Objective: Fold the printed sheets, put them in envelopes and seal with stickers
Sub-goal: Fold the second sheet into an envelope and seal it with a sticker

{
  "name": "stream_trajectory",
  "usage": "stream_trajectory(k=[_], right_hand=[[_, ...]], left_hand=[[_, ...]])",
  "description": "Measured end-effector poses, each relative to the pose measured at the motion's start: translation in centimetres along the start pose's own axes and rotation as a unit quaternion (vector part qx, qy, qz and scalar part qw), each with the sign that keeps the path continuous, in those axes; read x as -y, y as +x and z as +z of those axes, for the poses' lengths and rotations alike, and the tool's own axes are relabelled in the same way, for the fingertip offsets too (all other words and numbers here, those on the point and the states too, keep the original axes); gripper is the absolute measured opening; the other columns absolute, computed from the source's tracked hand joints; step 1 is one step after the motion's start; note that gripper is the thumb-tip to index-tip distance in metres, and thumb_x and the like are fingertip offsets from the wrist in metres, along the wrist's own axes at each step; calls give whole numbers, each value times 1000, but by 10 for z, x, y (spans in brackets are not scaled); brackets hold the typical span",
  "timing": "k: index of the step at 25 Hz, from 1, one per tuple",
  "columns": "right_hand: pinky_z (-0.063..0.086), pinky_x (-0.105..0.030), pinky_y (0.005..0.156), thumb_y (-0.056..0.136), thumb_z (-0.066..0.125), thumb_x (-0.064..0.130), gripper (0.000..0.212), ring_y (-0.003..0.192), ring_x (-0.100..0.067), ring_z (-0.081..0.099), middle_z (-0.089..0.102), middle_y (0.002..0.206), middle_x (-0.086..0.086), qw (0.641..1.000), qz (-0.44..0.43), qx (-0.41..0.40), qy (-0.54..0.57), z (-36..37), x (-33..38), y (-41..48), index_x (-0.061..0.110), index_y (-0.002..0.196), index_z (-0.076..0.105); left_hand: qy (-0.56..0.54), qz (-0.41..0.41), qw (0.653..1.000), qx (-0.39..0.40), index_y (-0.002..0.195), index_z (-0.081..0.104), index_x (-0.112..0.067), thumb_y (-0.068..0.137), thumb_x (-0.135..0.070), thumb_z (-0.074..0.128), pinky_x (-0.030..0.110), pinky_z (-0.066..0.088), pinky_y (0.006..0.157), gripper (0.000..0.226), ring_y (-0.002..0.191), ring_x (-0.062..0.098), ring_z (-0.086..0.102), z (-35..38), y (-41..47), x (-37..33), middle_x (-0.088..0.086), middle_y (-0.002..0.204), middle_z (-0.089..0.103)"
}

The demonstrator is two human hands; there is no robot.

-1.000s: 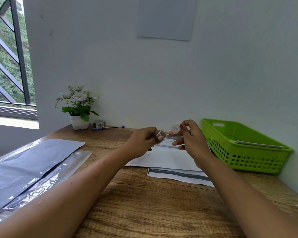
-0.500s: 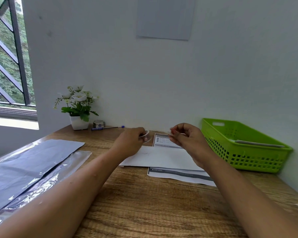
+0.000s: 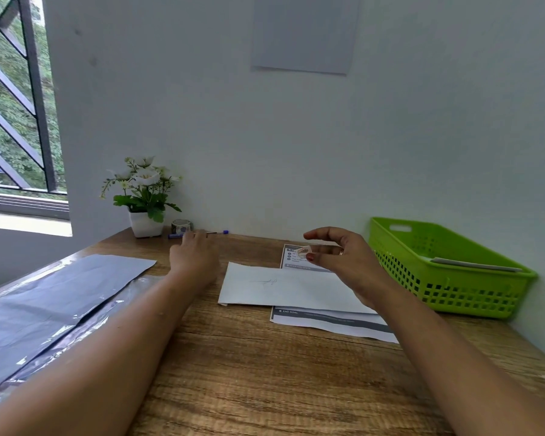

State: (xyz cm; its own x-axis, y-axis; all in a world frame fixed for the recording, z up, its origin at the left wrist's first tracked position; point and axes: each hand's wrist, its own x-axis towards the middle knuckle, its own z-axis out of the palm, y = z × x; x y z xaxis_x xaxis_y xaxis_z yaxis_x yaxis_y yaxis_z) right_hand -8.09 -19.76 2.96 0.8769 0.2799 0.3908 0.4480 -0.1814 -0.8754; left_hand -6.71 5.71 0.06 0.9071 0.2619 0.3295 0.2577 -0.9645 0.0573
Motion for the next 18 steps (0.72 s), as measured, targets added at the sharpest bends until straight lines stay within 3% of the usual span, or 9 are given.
stream_trajectory(k=[2,5,7,9,12,15,18], right_hand=[[51,-13,68,78,70,-5,34,84,-3,69,70,98,3,1000,4,6,2,1,-1,0,17,102,65],[52,-17,70,77,71,-5,32,83,-6,69,66,102,0,1000,1,-2,10,2,-4,1,15,99,60],[55,-28,79,75,70,-7,33,90,-17,69,67,102,-3,1000,-2,-5,3,2,-5,2,16,96,58],[54,-34,83,73,70,-8,35,96,-23,69,66,105,-9,1000,-2,-8,-2,0,-5,2,17,94,57],[53,-29,81,74,73,-4,33,95,-18,69,64,109,-15,1000,-1,-2,1,0,-4,1,16,93,56],[53,-20,72,76,69,-7,32,91,-14,69,65,108,-16,1000,-6,-1,-11,2,-2,1,14,96,55],[52,-27,77,78,65,-9,32,91,-11,69,64,109,-10,1000,-14,-11,-4,2,0,1,17,96,55]], left_hand=[[-72,82,993,-53,130,45,-17,96,-30,43,39,44,91,37,124,24,42,-11,-2,-14,3,134,47],[-265,260,928,-20,121,53,-24,94,-52,40,35,48,87,41,106,14,56,-37,-22,-53,-5,118,61],[-261,308,915,-21,118,55,-29,88,-59,46,32,49,81,44,96,8,57,-44,-39,-73,-11,110,63],[-262,301,916,-37,113,59,-27,86,-54,54,32,50,78,38,89,9,59,-43,-44,-78,-11,104,65],[-334,275,901,-28,99,68,-17,90,-26,59,33,52,73,16,79,16,63,-40,-37,-72,0,89,69],[-467,215,857,47,92,68,-11,95,-21,53,22,50,63,18,67,12,63,-39,-36,-74,0,79,68],[-550,170,811,100,93,67,-9,98,-24,47,19,49,61,25,64,11,61,-41,-40,-77,-2,75,68]])
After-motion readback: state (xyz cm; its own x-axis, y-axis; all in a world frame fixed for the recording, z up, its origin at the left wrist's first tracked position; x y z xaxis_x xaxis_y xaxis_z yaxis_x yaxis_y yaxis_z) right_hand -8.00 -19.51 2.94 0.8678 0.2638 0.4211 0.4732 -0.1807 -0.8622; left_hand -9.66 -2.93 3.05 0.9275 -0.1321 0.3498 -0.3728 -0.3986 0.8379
